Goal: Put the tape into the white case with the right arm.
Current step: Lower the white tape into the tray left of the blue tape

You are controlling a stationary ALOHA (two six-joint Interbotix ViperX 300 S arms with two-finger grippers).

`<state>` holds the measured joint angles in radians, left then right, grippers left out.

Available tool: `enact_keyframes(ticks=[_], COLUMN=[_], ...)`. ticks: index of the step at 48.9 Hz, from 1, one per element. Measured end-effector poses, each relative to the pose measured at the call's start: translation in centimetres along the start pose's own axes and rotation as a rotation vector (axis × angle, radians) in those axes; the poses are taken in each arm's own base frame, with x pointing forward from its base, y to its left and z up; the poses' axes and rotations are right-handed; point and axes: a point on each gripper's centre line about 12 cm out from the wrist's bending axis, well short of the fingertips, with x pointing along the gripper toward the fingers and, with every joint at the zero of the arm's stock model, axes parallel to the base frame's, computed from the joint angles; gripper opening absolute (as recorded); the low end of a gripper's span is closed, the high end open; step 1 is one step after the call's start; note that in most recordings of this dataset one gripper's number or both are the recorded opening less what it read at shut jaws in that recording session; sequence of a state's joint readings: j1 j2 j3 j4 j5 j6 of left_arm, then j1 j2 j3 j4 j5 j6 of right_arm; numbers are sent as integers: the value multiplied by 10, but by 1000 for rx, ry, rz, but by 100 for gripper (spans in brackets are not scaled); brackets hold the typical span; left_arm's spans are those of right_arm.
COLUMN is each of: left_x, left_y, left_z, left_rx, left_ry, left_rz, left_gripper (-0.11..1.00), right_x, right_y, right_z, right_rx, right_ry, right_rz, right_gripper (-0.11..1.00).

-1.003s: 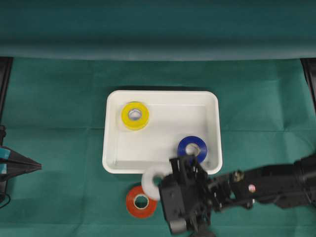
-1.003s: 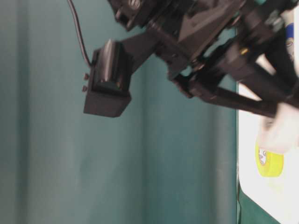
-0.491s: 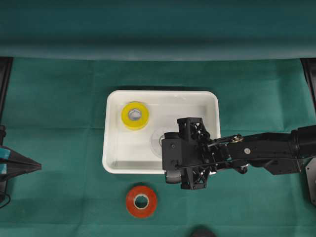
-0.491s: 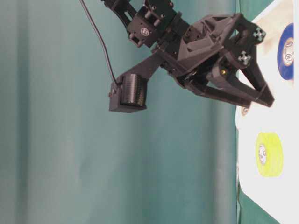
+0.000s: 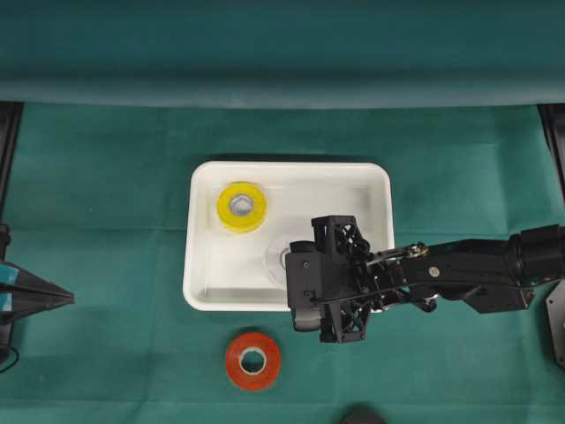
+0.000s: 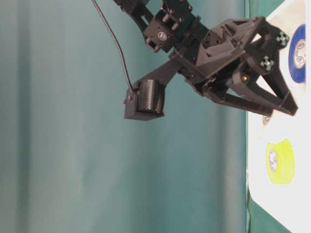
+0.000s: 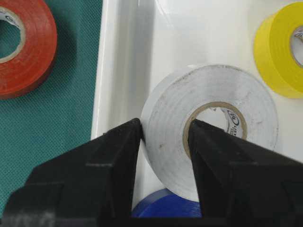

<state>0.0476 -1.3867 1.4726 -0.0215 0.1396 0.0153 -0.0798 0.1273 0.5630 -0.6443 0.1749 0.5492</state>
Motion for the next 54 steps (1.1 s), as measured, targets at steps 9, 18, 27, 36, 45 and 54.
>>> enact_keyframes(ticks=[9, 18, 27, 36, 45, 54], left_x=[0, 0, 0, 0, 0, 0], left_y=[0, 0, 0, 0, 0, 0], left_z=[0, 0, 0, 0, 0, 0], left_rx=[0, 0, 0, 0, 0, 0], left_ry=[0, 0, 2, 2, 0, 0], left_rz=[0, 0, 0, 0, 0, 0], left_gripper=[0, 0, 0, 0, 0, 0], right_x=[1, 0, 1, -3, -16, -31], right_y=[-1, -1, -1, -21, -52, -59], right_z=[-1, -1, -1, -4, -5, -16], right_rx=[9, 10, 10, 43, 99, 115], right_ry=[3, 2, 6, 33, 29, 30], right_rz=[-2, -1, -2, -53, -114, -130], right_gripper=[32, 61, 59, 60, 59, 59])
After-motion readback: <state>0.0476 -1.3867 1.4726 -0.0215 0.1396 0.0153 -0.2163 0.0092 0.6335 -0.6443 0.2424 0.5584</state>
